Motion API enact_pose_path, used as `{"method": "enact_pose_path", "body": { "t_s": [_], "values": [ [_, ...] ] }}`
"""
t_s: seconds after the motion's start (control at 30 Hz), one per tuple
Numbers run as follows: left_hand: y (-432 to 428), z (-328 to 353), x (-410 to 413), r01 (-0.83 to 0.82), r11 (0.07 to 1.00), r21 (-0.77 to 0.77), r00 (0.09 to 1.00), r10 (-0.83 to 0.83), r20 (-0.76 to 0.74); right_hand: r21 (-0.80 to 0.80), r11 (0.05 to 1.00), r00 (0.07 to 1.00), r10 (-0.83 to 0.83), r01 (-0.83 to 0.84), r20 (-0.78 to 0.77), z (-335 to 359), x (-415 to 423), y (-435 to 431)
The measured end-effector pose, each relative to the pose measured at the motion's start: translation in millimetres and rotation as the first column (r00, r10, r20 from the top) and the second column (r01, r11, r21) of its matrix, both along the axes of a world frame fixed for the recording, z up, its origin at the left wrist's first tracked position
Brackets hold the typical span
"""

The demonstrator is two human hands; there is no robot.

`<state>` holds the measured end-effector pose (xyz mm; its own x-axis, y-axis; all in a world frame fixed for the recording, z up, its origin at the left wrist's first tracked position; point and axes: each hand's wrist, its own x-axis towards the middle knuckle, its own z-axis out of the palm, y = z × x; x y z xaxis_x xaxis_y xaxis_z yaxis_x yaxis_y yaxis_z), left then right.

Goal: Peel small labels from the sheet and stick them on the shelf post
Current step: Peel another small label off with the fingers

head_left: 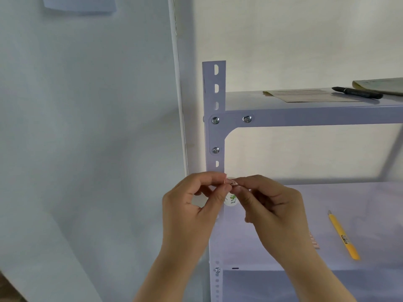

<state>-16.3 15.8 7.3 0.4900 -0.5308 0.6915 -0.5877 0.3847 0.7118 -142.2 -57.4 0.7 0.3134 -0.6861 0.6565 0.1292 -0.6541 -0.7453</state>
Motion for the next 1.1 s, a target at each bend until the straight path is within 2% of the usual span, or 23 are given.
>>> {"method": "enact_pose_path", "body": {
  "t_s": [0.13,0.33,0.5,0.67,0.93,1.1],
  "values": [
    [-1,3,3,0.11,0.99,0.089,0.99,-0.1,-0.104,0.122,0.992,0.998,0.034,-0.042,0.061,6,-4,4],
    [-2,8,0,0.233,0.966,0.115,0.949,-0.2,-0.244,0.072,0.997,0.998,0.017,-0.021,0.052,7,-11,4],
    [-4,12,-1,0.31,0.94,0.145,0.922,-0.26,-0.288,0.046,0.999,0.999,-0.025,0.023,0.039,9,-13,5],
    [-6,14,-1,0.319,0.937,0.141,0.927,-0.277,-0.254,0.026,0.999,0.999,-0.033,0.033,0.023,10,-13,4],
    [-9,12,5,0.259,0.95,0.175,0.965,-0.246,-0.091,-0.017,1.0,0.999,-0.024,0.023,-0.022,12,-10,-3],
    [-11,9,4,0.282,0.952,0.121,0.945,-0.254,-0.205,0.032,0.999,0.999,-0.015,0.016,-0.048,12,-5,-6]
  ]
}}
